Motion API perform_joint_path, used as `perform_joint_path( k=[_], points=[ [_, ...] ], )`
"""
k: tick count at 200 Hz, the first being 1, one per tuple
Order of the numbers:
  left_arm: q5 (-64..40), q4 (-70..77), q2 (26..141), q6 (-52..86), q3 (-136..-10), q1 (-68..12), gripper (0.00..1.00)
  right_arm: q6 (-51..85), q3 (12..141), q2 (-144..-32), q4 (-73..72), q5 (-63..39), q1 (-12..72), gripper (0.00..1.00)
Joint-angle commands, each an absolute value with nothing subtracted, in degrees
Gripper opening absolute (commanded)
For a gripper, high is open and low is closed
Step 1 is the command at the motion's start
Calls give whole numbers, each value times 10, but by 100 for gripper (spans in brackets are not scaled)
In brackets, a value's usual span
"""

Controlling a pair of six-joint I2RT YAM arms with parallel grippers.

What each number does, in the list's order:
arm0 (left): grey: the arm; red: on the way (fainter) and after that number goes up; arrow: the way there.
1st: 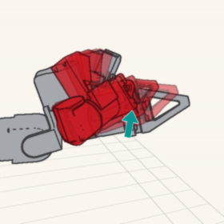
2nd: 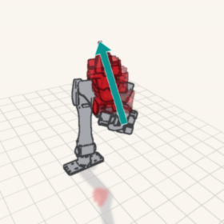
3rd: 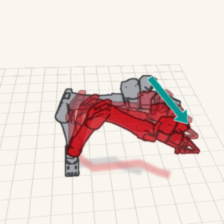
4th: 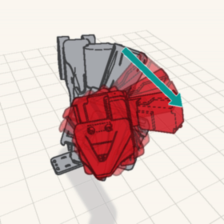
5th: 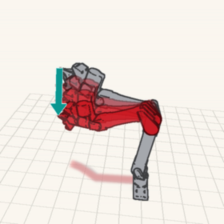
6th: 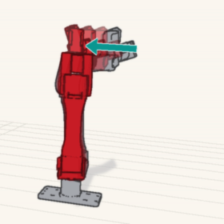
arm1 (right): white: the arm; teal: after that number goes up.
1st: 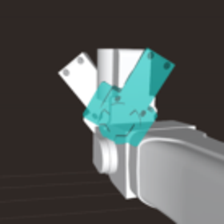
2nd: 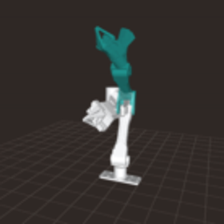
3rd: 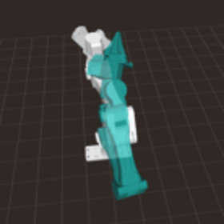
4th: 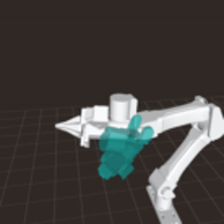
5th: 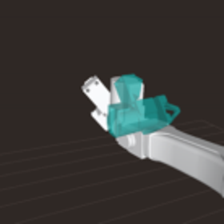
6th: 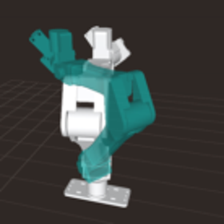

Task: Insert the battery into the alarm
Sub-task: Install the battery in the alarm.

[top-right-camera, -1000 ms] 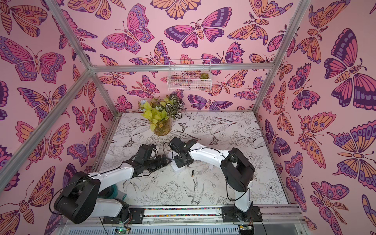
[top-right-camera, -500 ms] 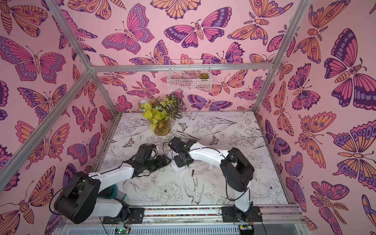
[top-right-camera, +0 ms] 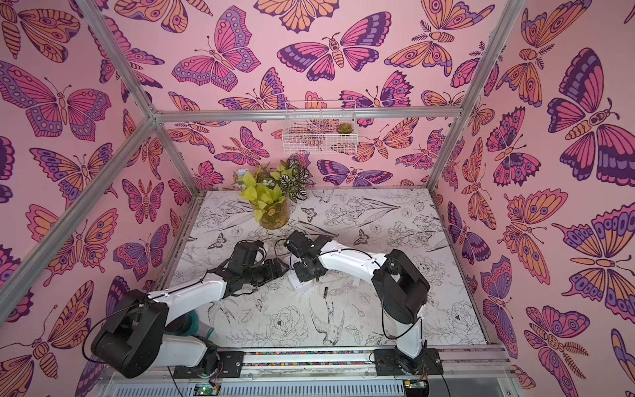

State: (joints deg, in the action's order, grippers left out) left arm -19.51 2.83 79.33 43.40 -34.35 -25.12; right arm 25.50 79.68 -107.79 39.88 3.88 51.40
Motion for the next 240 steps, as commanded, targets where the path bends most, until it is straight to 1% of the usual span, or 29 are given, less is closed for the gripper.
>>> perform_joint_path(
  k=[1, 30, 73, 96, 111, 141, 157, 240],
  points=[
    [-168, 5, 800, 411, -372, -245, 78, 260, 811, -1064, 407, 47, 512, 32],
    [-167, -3, 828, 404, -403, -232, 73, 265, 802, -1045, 406, 48, 512, 34],
    [-215, -1, 891, 389, -459, -220, 66, 277, 763, -1005, 397, 38, 512, 33],
    [-225, 0, 914, 380, -478, -220, 63, 287, 740, -991, 391, 37, 512, 28],
    [-238, 3, 927, 377, -487, -220, 61, 293, 728, -986, 383, 36, 512, 22],
    [-259, 8, 949, 373, -499, -220, 60, 297, 714, -987, 368, 31, 512, 13],
    [-269, 10, 957, 373, -502, -220, 60, 296, 713, -992, 363, 31, 512, 11],
    [-283, 12, 973, 368, -504, -220, 60, 297, 715, -1008, 354, 20, 512, 8]
  ],
)
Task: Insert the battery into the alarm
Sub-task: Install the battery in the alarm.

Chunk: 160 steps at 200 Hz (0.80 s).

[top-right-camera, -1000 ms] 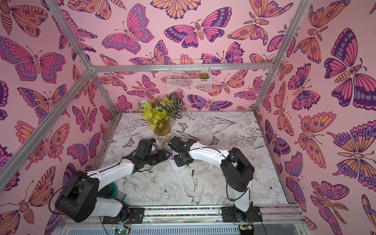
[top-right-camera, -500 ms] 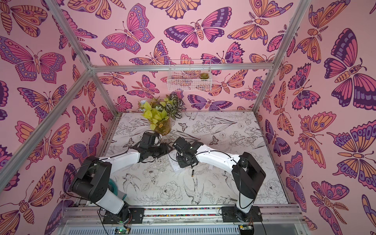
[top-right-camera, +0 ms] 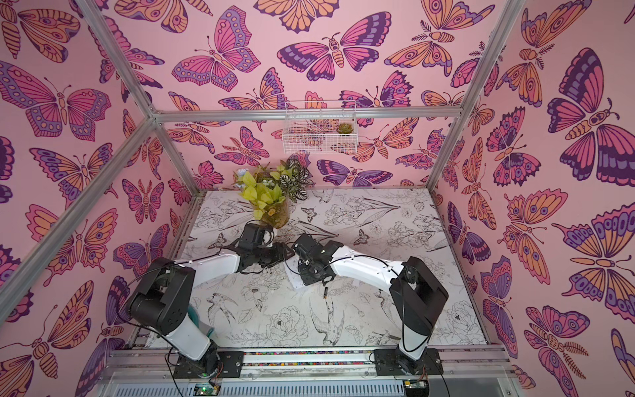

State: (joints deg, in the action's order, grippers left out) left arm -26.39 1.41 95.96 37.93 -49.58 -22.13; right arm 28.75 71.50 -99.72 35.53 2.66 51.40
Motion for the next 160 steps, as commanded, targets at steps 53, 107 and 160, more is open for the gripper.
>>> perform_joint_path(
  k=[53, 107, 160],
  points=[
    [-284, 12, 982, 368, -509, -220, 61, 297, 707, -1008, 352, 19, 512, 8],
    [-292, 12, 990, 368, -510, -220, 61, 297, 709, -1022, 348, 20, 512, 8],
    [-297, 12, 993, 369, -511, -220, 61, 298, 712, -1032, 343, 20, 512, 8]
  ],
)
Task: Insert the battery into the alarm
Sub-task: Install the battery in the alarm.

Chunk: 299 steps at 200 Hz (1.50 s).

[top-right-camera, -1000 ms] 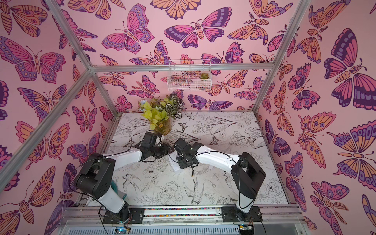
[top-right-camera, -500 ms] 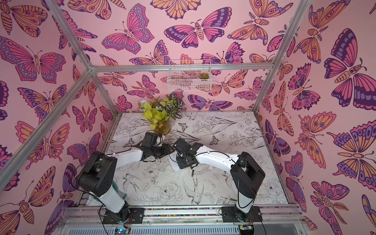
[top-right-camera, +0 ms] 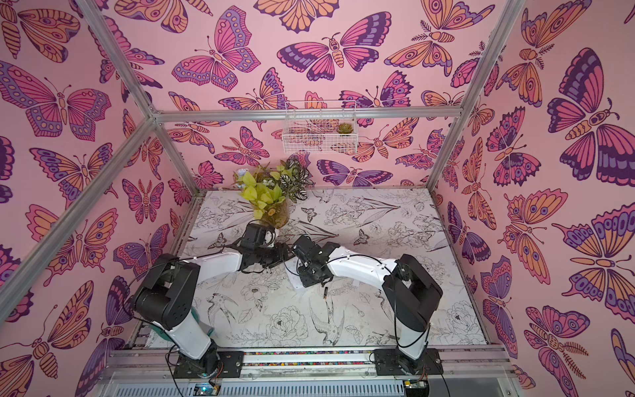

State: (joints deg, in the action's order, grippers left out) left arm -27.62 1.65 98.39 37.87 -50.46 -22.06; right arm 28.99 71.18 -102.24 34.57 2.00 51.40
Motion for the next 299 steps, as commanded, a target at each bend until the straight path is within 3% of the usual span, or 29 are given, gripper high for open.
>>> perform_joint_path(
  k=[1, 259, 299],
  points=[
    [-298, 12, 993, 369, -511, -220, 61, 298, 712, -1032, 343, 20, 512, 8],
    [-312, 47, 1010, 384, -478, -239, 59, 291, 818, -1136, 444, 79, 507, 0],
    [-291, 48, 999, 386, -470, -237, 58, 283, 777, -1089, 392, 41, 507, 0]
  ],
)
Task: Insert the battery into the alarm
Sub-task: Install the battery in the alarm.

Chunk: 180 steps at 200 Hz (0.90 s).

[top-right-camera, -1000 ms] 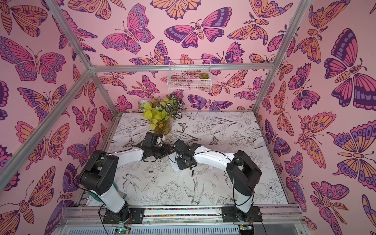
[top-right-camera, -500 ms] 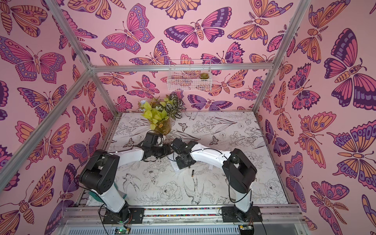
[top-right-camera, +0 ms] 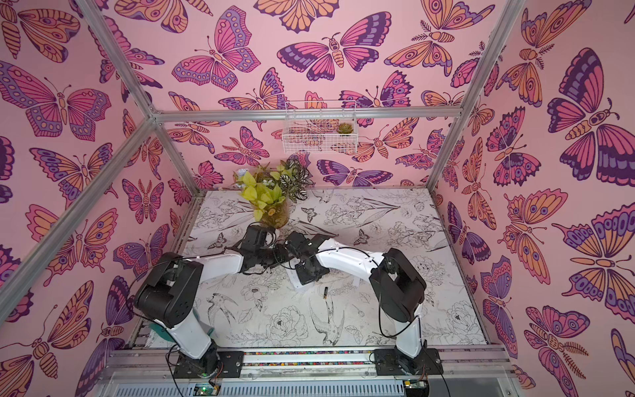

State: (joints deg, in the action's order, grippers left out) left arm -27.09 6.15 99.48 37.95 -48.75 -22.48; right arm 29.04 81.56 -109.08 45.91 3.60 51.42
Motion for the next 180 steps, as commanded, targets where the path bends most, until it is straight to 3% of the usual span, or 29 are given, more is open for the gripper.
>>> perform_joint_path(
  k=[1, 81, 180],
  points=[
    [-291, 48, 999, 386, -470, -237, 58, 283, 775, -1088, 390, 40, 507, 0],
    [-247, 12, 980, 377, -474, -219, 58, 279, 744, -1050, 378, 23, 507, 0],
    [-244, 3, 977, 370, -477, -215, 59, 271, 724, -1008, 362, 10, 507, 15]
  ],
)
